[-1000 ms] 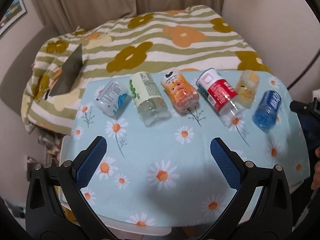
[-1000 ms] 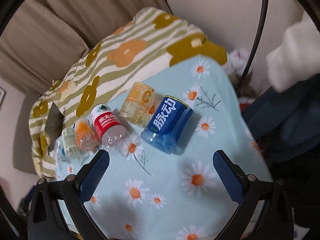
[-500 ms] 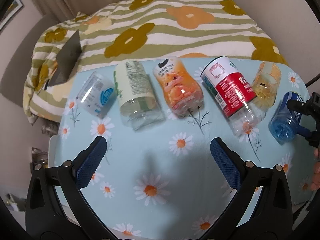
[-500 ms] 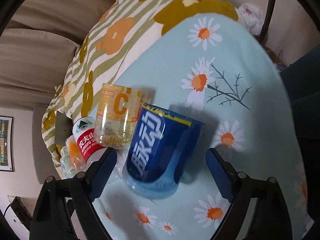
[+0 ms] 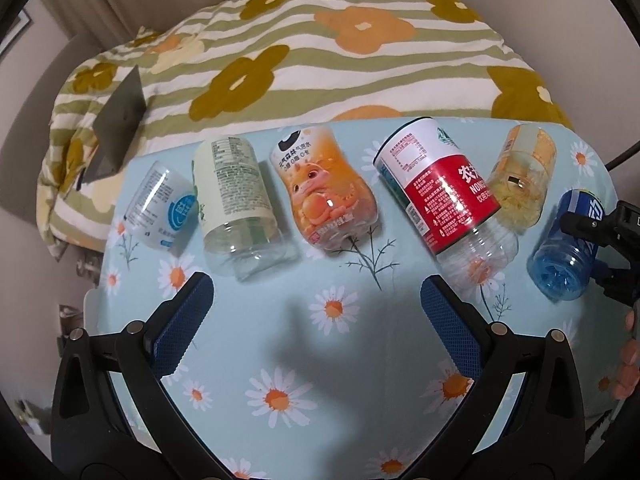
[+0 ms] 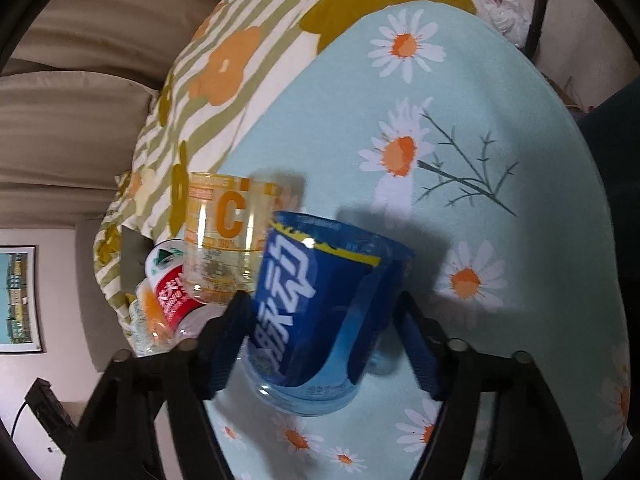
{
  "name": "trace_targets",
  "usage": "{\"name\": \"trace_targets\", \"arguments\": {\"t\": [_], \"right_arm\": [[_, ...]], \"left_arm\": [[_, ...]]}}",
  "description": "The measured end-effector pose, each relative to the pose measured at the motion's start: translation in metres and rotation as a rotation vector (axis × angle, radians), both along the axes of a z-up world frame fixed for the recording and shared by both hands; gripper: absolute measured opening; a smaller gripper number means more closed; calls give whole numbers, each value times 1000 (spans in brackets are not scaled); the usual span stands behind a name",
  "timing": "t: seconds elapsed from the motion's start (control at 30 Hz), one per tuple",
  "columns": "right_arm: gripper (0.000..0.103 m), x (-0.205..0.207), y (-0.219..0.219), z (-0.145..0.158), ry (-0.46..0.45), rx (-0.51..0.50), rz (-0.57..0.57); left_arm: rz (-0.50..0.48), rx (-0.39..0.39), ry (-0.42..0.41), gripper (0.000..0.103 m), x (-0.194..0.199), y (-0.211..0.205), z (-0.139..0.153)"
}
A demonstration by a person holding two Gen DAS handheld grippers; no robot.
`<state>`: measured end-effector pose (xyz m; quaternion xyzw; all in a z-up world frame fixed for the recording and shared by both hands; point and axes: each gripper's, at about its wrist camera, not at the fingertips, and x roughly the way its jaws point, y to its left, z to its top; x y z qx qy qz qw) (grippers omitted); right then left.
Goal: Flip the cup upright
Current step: 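Lift the blue cup with the right tool and carry it toward the left tool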
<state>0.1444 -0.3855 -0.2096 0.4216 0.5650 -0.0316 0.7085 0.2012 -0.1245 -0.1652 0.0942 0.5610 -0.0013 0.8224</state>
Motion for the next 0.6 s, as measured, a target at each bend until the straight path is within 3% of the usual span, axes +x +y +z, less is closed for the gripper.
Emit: {"name": "trace_targets", "arguments": {"t": [0.27, 0.6], "right_arm": [[63, -1, 8, 13, -21, -34, 25], [63, -20, 37, 61, -82, -109, 99]], "left_arm": [[-1, -14, -16, 103, -8, 3, 9], [-15, -57, -89, 103, -44, 40, 42]]}}
